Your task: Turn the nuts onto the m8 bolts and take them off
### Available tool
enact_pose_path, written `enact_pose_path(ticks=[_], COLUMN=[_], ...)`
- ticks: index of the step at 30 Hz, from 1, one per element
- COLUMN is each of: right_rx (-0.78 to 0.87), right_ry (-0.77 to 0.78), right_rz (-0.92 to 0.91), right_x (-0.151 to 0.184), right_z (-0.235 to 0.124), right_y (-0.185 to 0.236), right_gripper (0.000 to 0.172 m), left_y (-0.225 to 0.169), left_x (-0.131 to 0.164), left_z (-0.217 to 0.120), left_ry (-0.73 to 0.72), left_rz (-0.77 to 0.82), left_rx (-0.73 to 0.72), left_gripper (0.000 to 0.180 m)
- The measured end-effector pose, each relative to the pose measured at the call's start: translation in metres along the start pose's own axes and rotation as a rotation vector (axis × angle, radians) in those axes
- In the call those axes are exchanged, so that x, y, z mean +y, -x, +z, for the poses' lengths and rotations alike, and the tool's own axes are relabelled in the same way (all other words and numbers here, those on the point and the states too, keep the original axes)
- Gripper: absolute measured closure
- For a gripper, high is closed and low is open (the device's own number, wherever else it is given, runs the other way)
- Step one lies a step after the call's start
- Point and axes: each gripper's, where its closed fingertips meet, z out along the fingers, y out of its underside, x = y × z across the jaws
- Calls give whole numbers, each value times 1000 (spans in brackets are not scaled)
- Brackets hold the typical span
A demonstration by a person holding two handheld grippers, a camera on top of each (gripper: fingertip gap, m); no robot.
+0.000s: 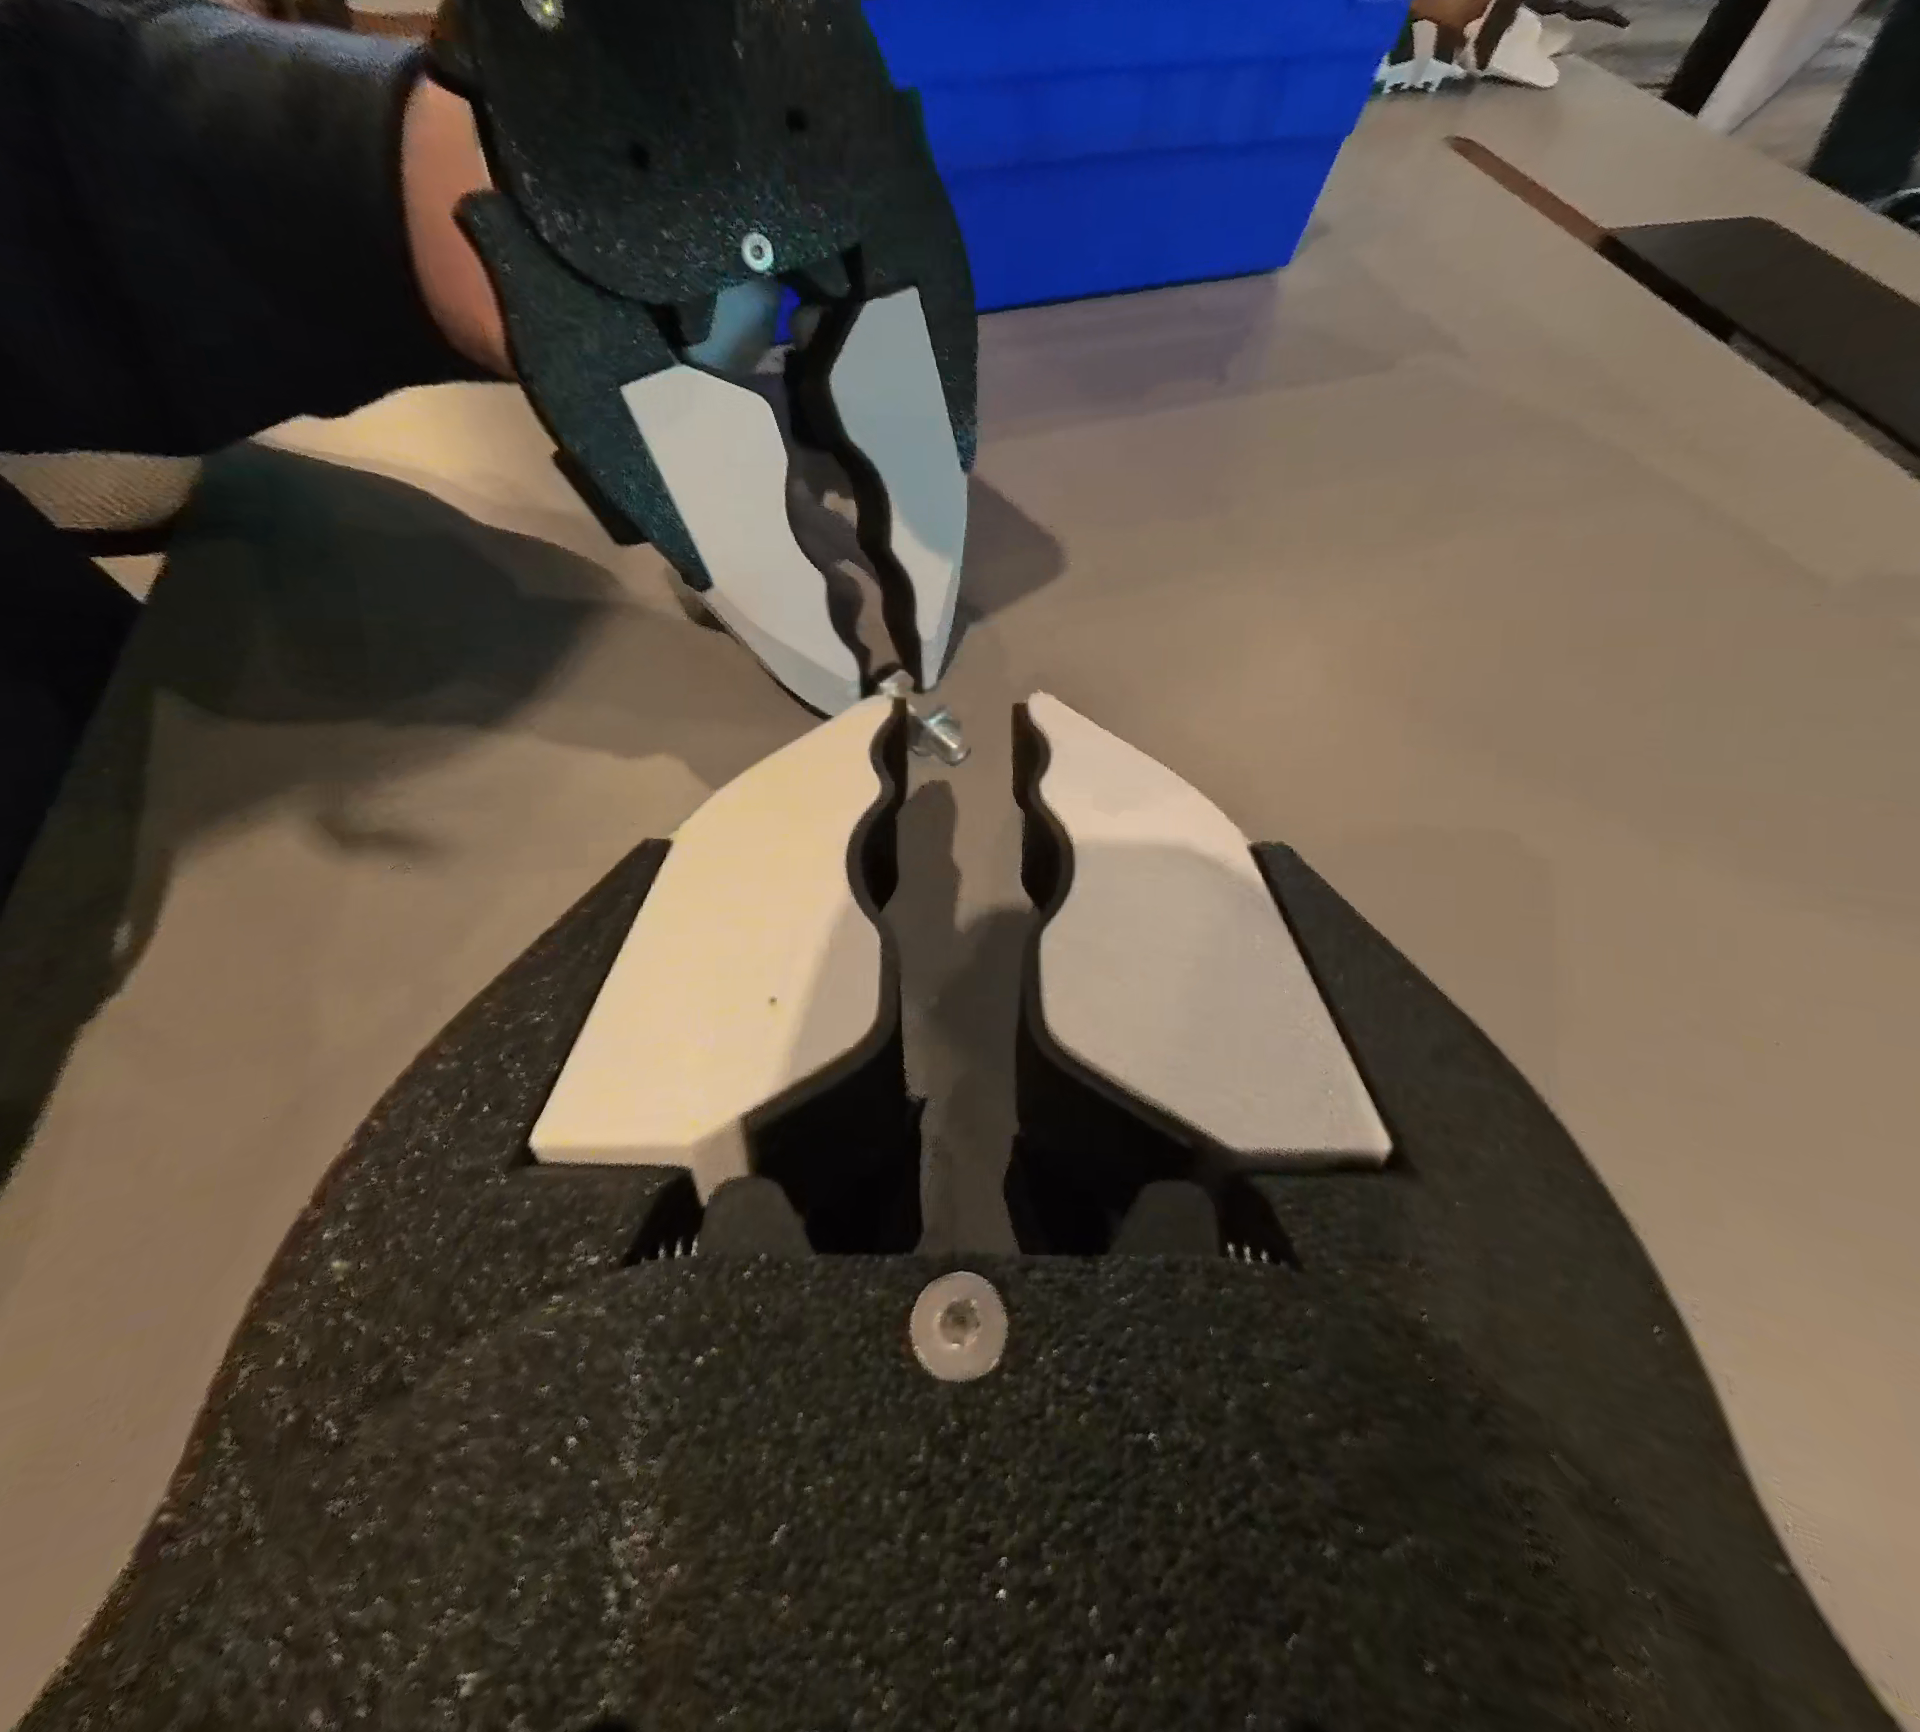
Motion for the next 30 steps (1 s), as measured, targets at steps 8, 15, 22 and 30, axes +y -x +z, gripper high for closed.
enact_pose_path(ticks=[8, 15, 22, 30], right_rx=[-184, -165, -179, -247], right_ry=[17, 140, 268, 299], right_rz=[87, 152, 158, 143], right_x=[8, 25, 44, 47], right_z=[8, 9, 8, 6], right_y=[18, 8, 14, 28], right_gripper=[136, 127, 127, 133], left_y=[1, -8, -18, -23], left_x=[-7, -35, -36, -35], left_z=[0, 5, 6, 9], left_ry=[-85, -365, -438, -444], left_rz=[215, 422, 474, 467], left_rx=[2, -85, -50, -3], left_gripper=[166, 166, 166, 167])
